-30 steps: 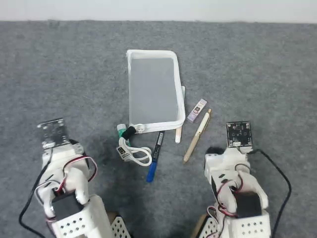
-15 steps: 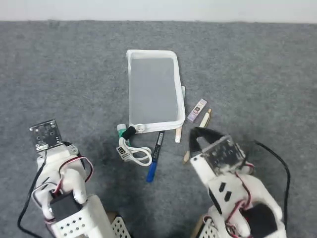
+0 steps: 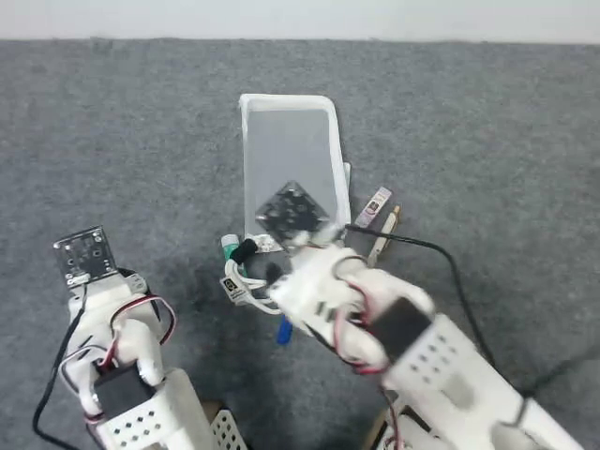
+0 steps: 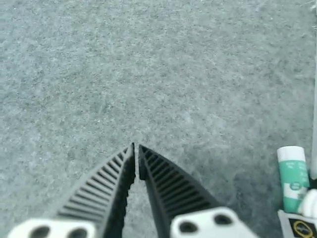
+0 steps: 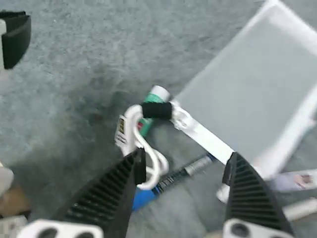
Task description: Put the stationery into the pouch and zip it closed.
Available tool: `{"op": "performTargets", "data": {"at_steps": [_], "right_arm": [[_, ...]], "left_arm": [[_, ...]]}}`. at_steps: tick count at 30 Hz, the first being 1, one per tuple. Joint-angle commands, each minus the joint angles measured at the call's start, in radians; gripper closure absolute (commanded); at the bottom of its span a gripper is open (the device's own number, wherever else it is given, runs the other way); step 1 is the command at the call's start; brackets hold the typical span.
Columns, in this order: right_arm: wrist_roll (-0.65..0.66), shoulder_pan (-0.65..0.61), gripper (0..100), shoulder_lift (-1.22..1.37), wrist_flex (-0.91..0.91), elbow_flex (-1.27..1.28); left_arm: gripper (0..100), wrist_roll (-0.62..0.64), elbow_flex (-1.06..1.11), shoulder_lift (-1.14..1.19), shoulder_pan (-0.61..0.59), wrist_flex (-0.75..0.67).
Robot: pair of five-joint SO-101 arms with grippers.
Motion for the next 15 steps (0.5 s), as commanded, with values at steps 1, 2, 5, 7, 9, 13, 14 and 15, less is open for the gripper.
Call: {"op": "performTargets", "data": {"at_steps": [1, 2, 5, 7, 9, 13, 14, 15], "right_arm": [[-0.046, -0.058, 74.2, 0.107, -0.139, -0.069], [-0.051, -0.070, 74.2, 0.142, -0.173, -0.069], [-0.054, -0.096, 74.2, 0.254, -0.265, -0.069], [-0.054, -0.108, 74.2, 0.329, -0.321, -0.071], [-0.052, -0.110, 74.2, 0.395, -0.367, -0.074], [-0.049, -0.107, 74.2, 0.503, -0.450, -0.074], [-0.048, -0.108, 74.2, 0.524, -0.469, -0.074], [-0.048, -0.110, 74.2, 0.544, -0.486, -0.074]], "left_arm": [[99, -0.011, -0.068, -0.015, -0.002, -0.023], [99, -0.011, -0.068, -0.015, -0.002, -0.023], [99, -0.011, -0.068, -0.015, -0.002, -0.025], [99, -0.011, -0.068, -0.015, -0.002, -0.025], [99, -0.011, -0.067, -0.015, -0.002, -0.026], [99, -0.011, -0.067, -0.015, -0.002, -0.026], [99, -0.011, -0.067, -0.015, -0.002, -0.026], [99, -0.011, -0.067, -0.015, -0.002, -0.026]]}}
